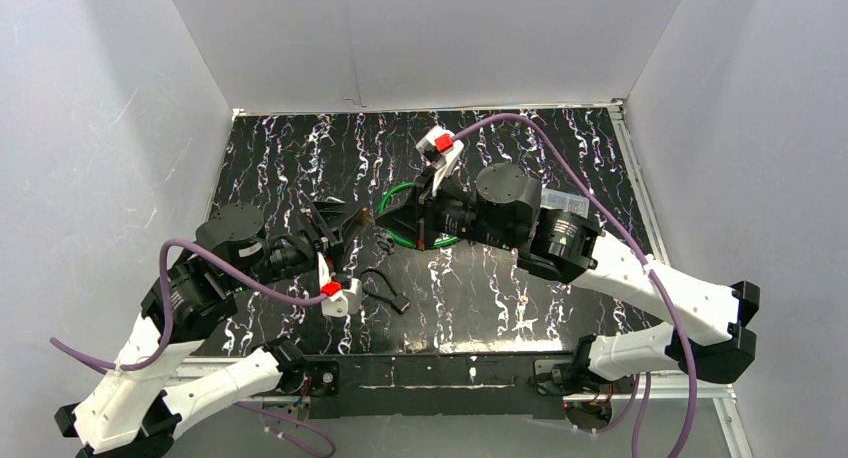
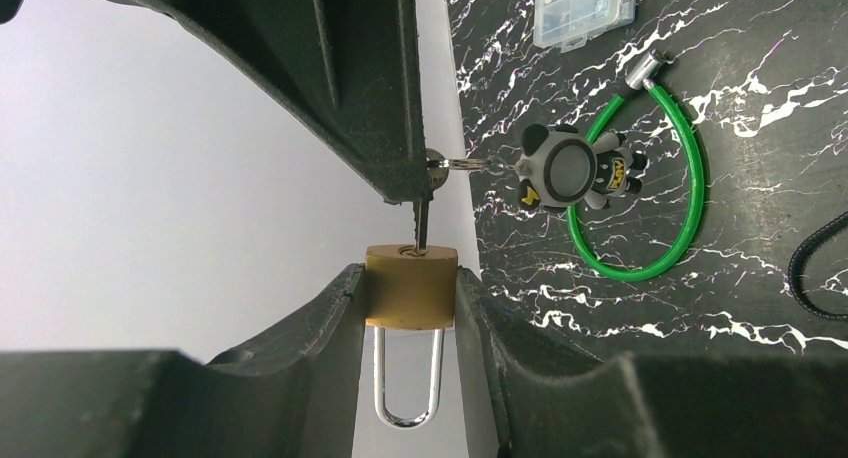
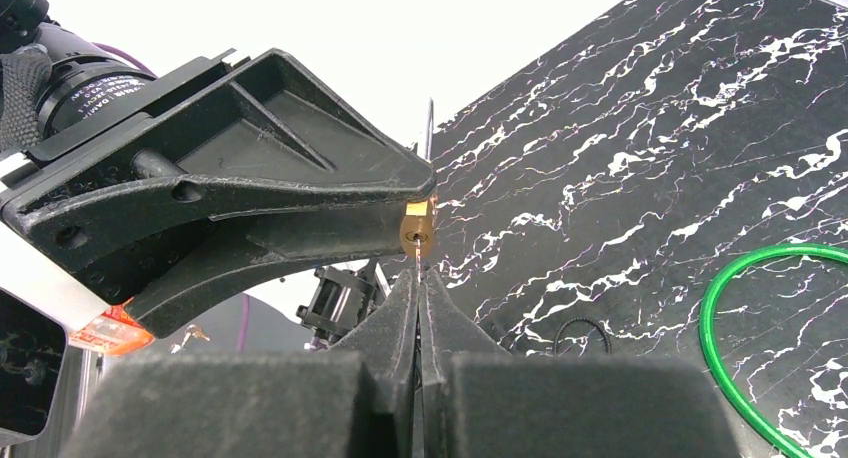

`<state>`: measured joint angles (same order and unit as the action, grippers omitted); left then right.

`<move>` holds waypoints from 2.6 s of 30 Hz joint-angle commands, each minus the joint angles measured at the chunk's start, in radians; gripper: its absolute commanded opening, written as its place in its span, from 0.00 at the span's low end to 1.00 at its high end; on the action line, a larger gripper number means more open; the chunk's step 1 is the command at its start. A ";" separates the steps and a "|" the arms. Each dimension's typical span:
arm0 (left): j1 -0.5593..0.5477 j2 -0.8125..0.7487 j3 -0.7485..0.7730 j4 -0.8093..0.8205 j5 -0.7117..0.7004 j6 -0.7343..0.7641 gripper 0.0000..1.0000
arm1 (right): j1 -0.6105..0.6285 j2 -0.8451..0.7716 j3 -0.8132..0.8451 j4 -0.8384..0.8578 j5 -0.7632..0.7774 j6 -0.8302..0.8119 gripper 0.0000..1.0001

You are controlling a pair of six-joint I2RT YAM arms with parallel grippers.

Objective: Unlock with the key
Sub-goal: Unlock the lock.

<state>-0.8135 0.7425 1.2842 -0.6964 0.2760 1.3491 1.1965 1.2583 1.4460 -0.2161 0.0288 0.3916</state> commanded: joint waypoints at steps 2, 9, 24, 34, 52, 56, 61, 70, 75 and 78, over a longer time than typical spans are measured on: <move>-0.004 0.004 0.017 0.037 0.051 -0.007 0.00 | 0.005 0.021 0.057 0.062 0.019 -0.012 0.01; -0.005 0.006 0.019 0.037 0.061 -0.015 0.00 | 0.007 0.050 0.067 0.058 0.018 -0.018 0.01; -0.006 0.047 0.096 0.103 0.073 -0.172 0.00 | 0.034 0.090 0.045 0.057 0.118 -0.047 0.01; -0.006 0.018 0.067 0.077 0.056 -0.156 0.00 | 0.017 -0.043 -0.045 0.143 0.033 -0.011 0.65; -0.006 0.008 0.085 0.024 0.074 -0.123 0.00 | 0.015 0.058 0.093 0.079 -0.008 -0.009 0.36; -0.005 0.005 0.081 0.024 0.075 -0.123 0.00 | 0.014 0.070 0.097 0.078 -0.016 -0.007 0.18; -0.006 0.000 0.084 0.023 0.097 -0.145 0.04 | 0.015 0.071 0.100 0.073 -0.020 -0.005 0.01; -0.005 0.026 0.159 -0.038 0.126 -0.378 0.97 | -0.007 -0.020 0.028 0.091 -0.110 -0.033 0.01; -0.005 0.044 0.185 -0.119 0.117 -0.522 0.98 | -0.014 -0.075 -0.015 0.092 -0.139 -0.046 0.01; -0.004 0.074 0.209 -0.178 0.124 -0.613 0.98 | -0.014 -0.090 -0.011 0.071 -0.181 -0.067 0.01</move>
<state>-0.8169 0.7712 1.4532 -0.7746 0.3817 0.8982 1.1843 1.2152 1.4258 -0.1848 -0.0837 0.3603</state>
